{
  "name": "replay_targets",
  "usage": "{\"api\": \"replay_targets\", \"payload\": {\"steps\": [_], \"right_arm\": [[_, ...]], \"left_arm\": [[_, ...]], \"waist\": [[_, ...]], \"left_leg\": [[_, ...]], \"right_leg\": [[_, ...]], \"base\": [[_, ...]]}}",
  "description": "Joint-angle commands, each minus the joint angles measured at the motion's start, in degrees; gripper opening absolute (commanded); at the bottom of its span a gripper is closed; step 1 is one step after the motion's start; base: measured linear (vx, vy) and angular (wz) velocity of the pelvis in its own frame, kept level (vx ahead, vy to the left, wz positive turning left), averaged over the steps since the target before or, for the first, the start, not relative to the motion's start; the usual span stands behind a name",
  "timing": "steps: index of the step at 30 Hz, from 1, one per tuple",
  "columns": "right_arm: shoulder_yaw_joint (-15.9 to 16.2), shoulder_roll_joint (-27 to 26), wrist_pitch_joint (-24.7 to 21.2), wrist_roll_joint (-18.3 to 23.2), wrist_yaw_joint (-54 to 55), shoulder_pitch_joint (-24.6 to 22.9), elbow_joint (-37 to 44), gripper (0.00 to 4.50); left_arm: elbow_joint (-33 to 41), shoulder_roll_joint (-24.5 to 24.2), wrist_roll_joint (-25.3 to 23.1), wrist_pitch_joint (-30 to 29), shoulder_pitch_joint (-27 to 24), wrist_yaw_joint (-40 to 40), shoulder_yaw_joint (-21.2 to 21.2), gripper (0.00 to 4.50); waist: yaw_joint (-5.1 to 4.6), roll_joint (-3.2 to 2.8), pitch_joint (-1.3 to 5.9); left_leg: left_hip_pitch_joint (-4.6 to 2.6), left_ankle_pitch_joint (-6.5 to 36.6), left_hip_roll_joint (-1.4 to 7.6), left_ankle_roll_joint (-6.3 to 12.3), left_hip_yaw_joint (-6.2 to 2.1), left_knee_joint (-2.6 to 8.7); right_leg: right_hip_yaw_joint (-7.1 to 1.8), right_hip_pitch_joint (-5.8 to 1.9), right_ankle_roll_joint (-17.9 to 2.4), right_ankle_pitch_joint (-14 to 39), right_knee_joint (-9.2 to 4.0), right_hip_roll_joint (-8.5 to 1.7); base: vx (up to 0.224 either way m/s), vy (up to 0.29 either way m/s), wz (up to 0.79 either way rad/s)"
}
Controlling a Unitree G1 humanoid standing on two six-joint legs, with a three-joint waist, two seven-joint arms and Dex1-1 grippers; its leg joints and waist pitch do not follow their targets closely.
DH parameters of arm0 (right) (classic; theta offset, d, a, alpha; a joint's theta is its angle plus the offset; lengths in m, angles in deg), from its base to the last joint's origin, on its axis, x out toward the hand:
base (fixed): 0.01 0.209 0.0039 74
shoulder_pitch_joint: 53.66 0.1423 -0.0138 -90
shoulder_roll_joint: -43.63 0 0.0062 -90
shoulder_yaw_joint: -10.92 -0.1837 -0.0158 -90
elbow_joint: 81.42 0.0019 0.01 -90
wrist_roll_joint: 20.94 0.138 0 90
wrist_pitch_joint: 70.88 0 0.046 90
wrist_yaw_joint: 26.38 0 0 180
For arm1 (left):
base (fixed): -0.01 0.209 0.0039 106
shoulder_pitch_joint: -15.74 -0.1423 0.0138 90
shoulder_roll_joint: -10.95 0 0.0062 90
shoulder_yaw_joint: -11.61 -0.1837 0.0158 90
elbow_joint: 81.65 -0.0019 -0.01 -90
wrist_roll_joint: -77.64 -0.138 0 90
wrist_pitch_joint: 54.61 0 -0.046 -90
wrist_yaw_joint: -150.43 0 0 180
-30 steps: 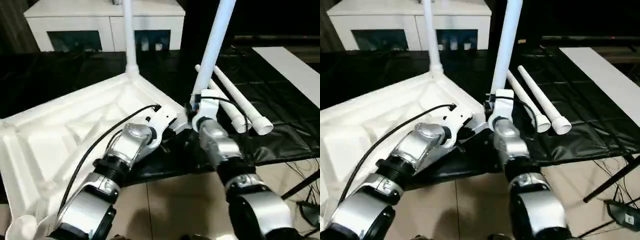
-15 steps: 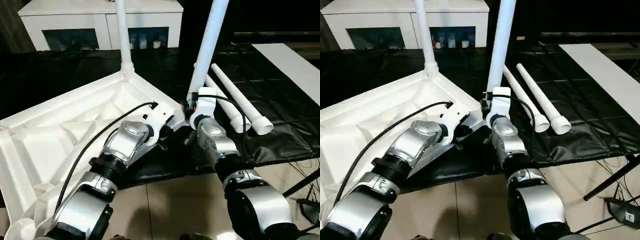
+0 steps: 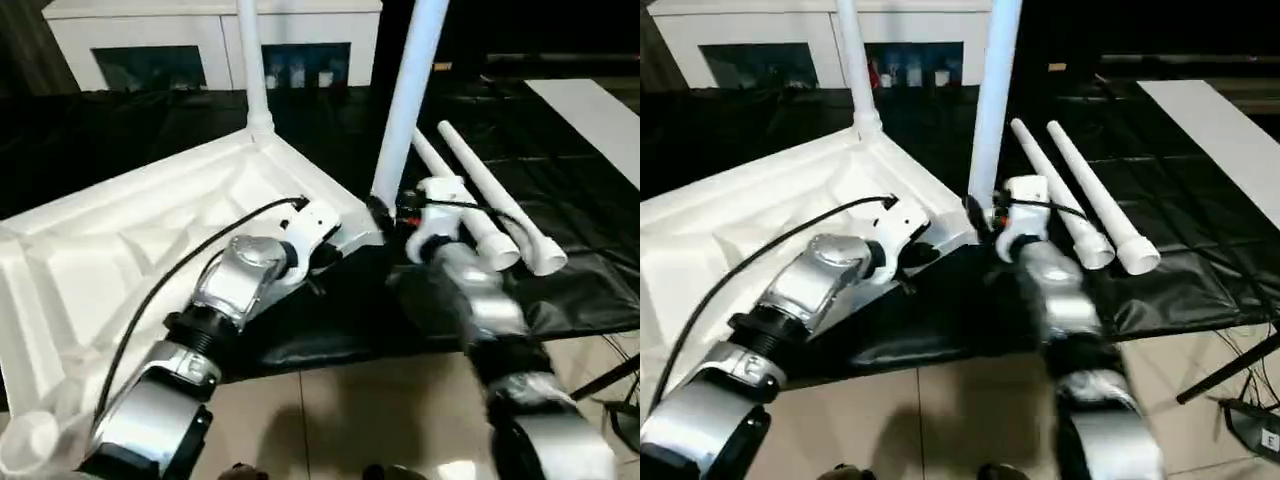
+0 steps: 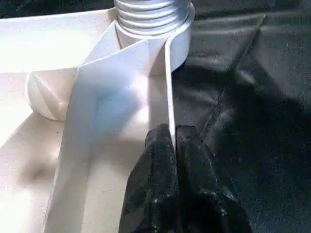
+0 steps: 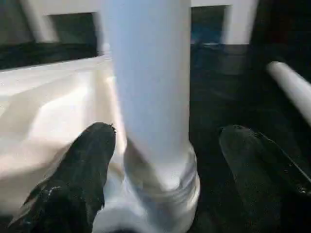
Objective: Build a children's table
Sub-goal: Rotate leg to tighten
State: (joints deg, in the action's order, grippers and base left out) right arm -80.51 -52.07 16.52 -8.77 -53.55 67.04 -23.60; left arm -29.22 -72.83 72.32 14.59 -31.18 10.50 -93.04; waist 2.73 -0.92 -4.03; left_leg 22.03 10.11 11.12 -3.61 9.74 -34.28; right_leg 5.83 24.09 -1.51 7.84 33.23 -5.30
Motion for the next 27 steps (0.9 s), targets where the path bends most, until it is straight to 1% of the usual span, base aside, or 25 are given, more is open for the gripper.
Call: {"api": "replay_targets", "payload": {"steps": [1,2,3,4,5,6,7,8,10,11,12,13,14,16,17,18,19,21,22,23,24,25,27], "right_arm": [[1.5,2.2,-3.5,2.3,-6.2,-2.3,5.6,4.09],[1.9,3.6,-4.7,3.0,-8.3,-3.7,7.6,4.09],[2.6,5.6,-5.3,3.4,-11.2,-5.4,9.6,4.09],[2.9,6.6,-5.4,3.4,-12.4,-6.2,10.4,4.09],[2.9,6.6,-5.4,3.4,-12.4,-6.2,10.4,4.09],[2.8,7.7,-6.1,4.0,-14.1,-7.2,11.7,4.22],[2.8,7.8,-6.3,4.1,-14.4,-7.4,12.1,4.33],[2.7,10.0,-7.9,5.4,-17.5,-9.3,15.2,4.47],[2.8,10.2,-8.2,5.5,-17.8,-9.5,15.6,4.47],[3.0,11.8,-8.8,5.7,-19.3,-10.4,17.2,4.47],[3.2,13.9,-8.8,5.2,-21.1,-11.0,18.1,4.47],[3.3,14.2,-8.9,5.1,-21.3,-11.2,18.3,4.47],[2.8,15.7,-9.7,5.3,-22.3,-11.4,18.6,4.47],[1.4,18.9,-10.1,5.4,-24.4,-11.8,19.0,4.47],[1.0,19.8,-10.1,5.4,-24.9,-11.8,18.9,4.47],[0.8,20.5,-10.3,5.5,-25.4,-12.0,19.1,4.47],[0.7,21.3,-10.5,5.6,-26.1,-12.2,19.4,4.47],[0.9,23.5,-12.2,6.2,-28.9,-13.4,21.1,4.47],[0.9,24.5,-13.5,6.8,-30.4,-14.2,22.2,4.47],[0.8,24.7,-14.8,8.0,-31.6,-14.5,23.1,4.47],[1.0,25.0,-16.1,9.6,-32.5,-14.8,24.1,4.47],[1.0,25.0,-16.1,9.6,-32.5,-14.8,24.1,4.47],[2.0,25.5,-17.0,10.4,-33.7,-14.8,24.9,4.47]], "left_arm": [[0.8,-1.3,-0.3,2.4,1.3,1.3,-0.1,0.00],[0.7,-1.6,-0.3,2.5,1.2,2.0,-0.2,0.00],[0.5,-2.2,-0.6,3.1,1.1,3.3,-0.8,0.00],[0.5,-2.5,-0.7,3.6,1.0,4.0,-1.2,0.00],[0.5,-2.5,-0.7,3.6,1.0,4.0,-1.2,0.00],[0.3,-2.8,-0.8,4.4,0.9,4.9,-1.6,0.00],[0.3,-2.8,-0.8,4.6,0.9,5.1,-1.8,0.00],[0.7,-3.5,-0.7,6.2,0.3,7.6,-2.7,0.00],[0.7,-3.6,-0.7,6.5,0.3,7.9,-2.8,0.00],[1.4,-4.3,-0.6,9.7,-0.3,10.6,-3.9,0.00],[2.7,-5.4,-0.4,11.0,-1.1,13.8,-5.2,0.00],[2.8,-5.5,-0.4,11.2,-1.2,14.3,-5.4,0.00],[4.5,-6.7,0.0,12.6,-2.1,18.1,-6.7,0.00],[6.1,-8.7,0.1,15.2,-3.2,23.3,-8.9,0.00],[6.3,-9.2,0.0,16.0,-3.4,24.5,-9.4,0.00],[6.0,-9.3,-0.1,16.1,-3.3,24.7,-9.5,0.00],[5.7,-9.4,-0.3,16.4,-3.2,24.5,-9.6,0.00],[4.4,-9.6,-1.0,17.9,-2.8,25.0,-10.0,0.00],[3.8,-9.7,-1.5,18.8,-2.6,25.4,-10.2,0.00],[3.4,-9.7,-1.7,19.2,-2.4,25.4,-10.2,0.00],[2.9,-9.7,-1.6,19.8,-2.2,25.6,-10.2,0.00],[2.9,-9.7,-1.6,19.8,-2.2,25.6,-10.2,0.00],[2.6,-9.8,-1.4,20.3,-2.0,26.1,-10.3,0.00]], "waist": [[0.23,-0.39,5.35],[0.40,-0.45,5.25],[0.43,-0.63,5.19],[0.44,-0.47,5.16],[0.44,-0.44,5.17],[0.38,-0.47,5.10],[0.45,-0.38,5.12],[0.55,-0.21,5.03],[0.87,-0.34,5.16],[0.95,-0.10,5.16],[1.08,-0.17,5.15],[1.39,-0.08,5.13],[1.37,-0.15,5.07],[1.72,-0.35,5.03],[1.90,-0.35,4.96],[2.22,-0.45,4.95],[2.43,-0.38,4.91],[2.42,-0.42,4.79],[2.54,-0.50,4.69],[2.51,-0.45,4.73],[2.45,-0.53,4.80],[2.40,-0.45,4.81],[2.26,-0.29,4.85]], "left_leg": [[-0.86,8.5,1.67,7.79,-0.12,3.51],[-0.96,10.0,1.66,6.99,-0.16,3.62],[-0.94,10.5,1.69,6.64,-0.21,3.68],[-0.83,11.4,1.67,5.98,-0.24,3.73],[-0.95,11.7,1.67,5.75,-0.17,3.68],[-0.91,12.1,1.65,5.24,-0.21,3.73],[-0.93,12.2,1.62,5.10,-0.22,3.71],[-1.03,12.2,1.68,5.20,-0.13,3.72],[-0.97,11.3,1.78,5.35,-0.19,3.69],[-1.02,11.2,1.81,5.40,-0.19,3.70],[-1.08,11.2,1.79,5.39,-0.21,3.70],[-1.19,11.4,1.92,5.41,-0.20,3.74],[-1.21,11.5,1.98,5.31,-0.12,3.77],[-1.43,12.2,2.10,4.70,-0.07,3.82],[-1.50,12.4,2.14,4.60,-0.07,3.88],[-1.72,12.9,2.19,4.27,0.06,3.90],[-1.91,13.5,2.14,3.94,0.20,3.87],[-1.80,14.4,2.12,3.70,0.11,4.00],[-1.91,15.4,2.20,3.82,0.11,4.08],[-1.76,15.7,2.12,3.83,0.05,4.08],[-1.52,15.5,2.16,3.72,-0.12,4.17],[-1.43,15.6,2.11,3.73,-0.15,4.17],[-1.33,15.5,2.03,3.64,-0.18,4.14]], "right_leg": [[-2.59,-4.57,-14.5,4.9,-2.58,-2.83],[-2.57,-4.48,-14.1,7.3,-2.93,-2.81],[-2.60,-4.44,-13.9,8.2,-2.98,-2.87],[-2.54,-4.51,-13.4,10.1,-3.22,-2.92],[-2.60,-4.34,-13.3,10.7,-3.32,-2.97],[-2.59,-4.28,-13.1,12.0,-3.41,-3.00],[-2.55,-4.27,-12.8,12.8,-3.55,-2.93],[-2.62,-4.07,-12.5,13.2,-3.75,-2.92],[-2.70,-4.13,-12.5,12.6,-3.50,-3.00],[-2.63,-3.99,-12.6,12.5,-3.60,-2.98],[-2.62,-3.98,-12.5,12.9,-3.62,-2.97],[-2.71,-3.92,-12.2,13.4,-3.59,-3.07],[-2.81,-3.81,-12.2,13.5,-3.57,-3.07],[-2.95,-3.67,-12.0,15.0,-3.67,-3.12],[-2.97,-3.58,-11.8,15.2,-3.75,-3.10],[-3.08,-3.42,-11.7,15.5,-3.77,-3.10],[-3.12,-3.27,-11.8,15.7,-3.80,-3.04],[-3.03,-3.49,-11.6,16.5,-3.80,-2.99],[-3.03,-3.46,-11.1,17.7,-4.14,-3.01],[-3.00,-3.73,-10.7,18.5,-4.21,-3.09],[-2.94,-3.86,-10.6,18.6,-4.10,-3.20],[-2.88,-3.90,-10.5,18.7,-4.10,-3.14],[-2.84,-3.94,-10.3,19.1,-4.12,-3.22]], "base": [[0.000,0.000,0.00],[0.000,0.000,0.00],[0.000,0.000,0.00],[0.000,0.000,0.00],[0.000,0.000,0.00],[0.000,0.000,0.00],[0.000,0.000,0.00],[0.000,0.000,0.00],[0.000,0.000,0.00],[0.000,0.000,0.00],[0.000,0.000,0.00],[0.000,0.000,0.00],[0.000,0.000,0.00],[0.000,0.000,0.00],[0.000,0.000,0.00],[0.000,0.000,0.00],[0.000,0.000,0.00],[0.000,0.000,0.00],[0.000,0.000,0.00],[0.000,0.000,0.00],[0.000,0.000,0.00],[0.000,0.000,0.00],[0.000,0.000,0.00]]}}
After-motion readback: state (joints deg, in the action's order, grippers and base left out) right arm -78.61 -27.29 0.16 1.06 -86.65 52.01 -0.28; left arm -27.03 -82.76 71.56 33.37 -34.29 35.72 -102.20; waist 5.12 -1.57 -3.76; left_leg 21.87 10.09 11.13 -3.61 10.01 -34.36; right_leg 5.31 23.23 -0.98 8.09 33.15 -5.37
